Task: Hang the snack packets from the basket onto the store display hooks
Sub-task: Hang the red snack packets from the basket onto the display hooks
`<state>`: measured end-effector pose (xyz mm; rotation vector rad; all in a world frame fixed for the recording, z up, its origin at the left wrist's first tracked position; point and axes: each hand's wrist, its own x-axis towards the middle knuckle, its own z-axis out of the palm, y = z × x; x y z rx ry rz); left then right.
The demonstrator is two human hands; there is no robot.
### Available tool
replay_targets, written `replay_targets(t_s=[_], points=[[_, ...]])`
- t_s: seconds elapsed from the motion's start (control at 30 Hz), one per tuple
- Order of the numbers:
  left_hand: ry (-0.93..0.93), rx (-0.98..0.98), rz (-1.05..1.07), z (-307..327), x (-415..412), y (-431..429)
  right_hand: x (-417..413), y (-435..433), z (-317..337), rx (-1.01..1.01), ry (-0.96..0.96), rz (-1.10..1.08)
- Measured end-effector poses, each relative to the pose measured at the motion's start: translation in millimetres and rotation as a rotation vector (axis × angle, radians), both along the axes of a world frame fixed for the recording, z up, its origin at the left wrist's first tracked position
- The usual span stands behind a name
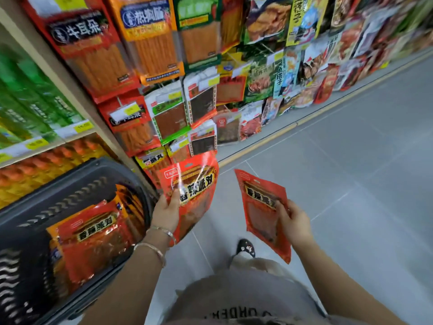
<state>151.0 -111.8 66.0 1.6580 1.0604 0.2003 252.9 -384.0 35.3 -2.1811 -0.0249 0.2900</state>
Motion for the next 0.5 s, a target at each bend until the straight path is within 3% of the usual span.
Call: replay_targets(t_s=[0.2, 0.5], points=[[-0.08, 0.011, 0.074, 25, 100, -6, 121, 6, 34, -0.007, -0.075, 0.089], [-0.328, 0.222, 0.267, 138, 201, 60, 255, 88, 133, 0.179, -0.447, 0.177]])
